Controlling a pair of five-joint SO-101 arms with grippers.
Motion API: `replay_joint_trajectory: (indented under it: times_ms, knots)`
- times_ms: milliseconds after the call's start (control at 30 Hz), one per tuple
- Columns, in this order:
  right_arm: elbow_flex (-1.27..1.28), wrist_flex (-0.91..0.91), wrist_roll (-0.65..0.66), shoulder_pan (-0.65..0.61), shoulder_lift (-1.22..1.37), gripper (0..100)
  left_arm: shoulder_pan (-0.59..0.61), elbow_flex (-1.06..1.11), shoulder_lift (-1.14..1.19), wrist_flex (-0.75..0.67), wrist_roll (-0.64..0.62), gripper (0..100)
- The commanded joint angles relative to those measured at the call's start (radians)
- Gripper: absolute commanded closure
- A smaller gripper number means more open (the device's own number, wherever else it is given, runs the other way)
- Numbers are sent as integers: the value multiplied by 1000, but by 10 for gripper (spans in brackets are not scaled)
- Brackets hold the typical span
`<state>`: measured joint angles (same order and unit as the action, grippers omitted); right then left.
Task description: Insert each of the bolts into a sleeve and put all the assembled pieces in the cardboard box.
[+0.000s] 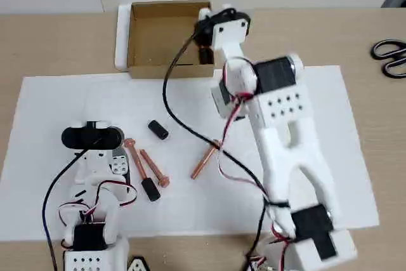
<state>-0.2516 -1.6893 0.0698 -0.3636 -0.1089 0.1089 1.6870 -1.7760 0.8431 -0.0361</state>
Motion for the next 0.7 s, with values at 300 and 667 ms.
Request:
replay_joint_trajectory:
  times_ms: [300,667]
  knots:
    - [433,1,3,7,-527,994,-101,-320,3,250,-58,994]
    - [829,312,5,13,-1176,995,-310,-591,354,462,-60,994]
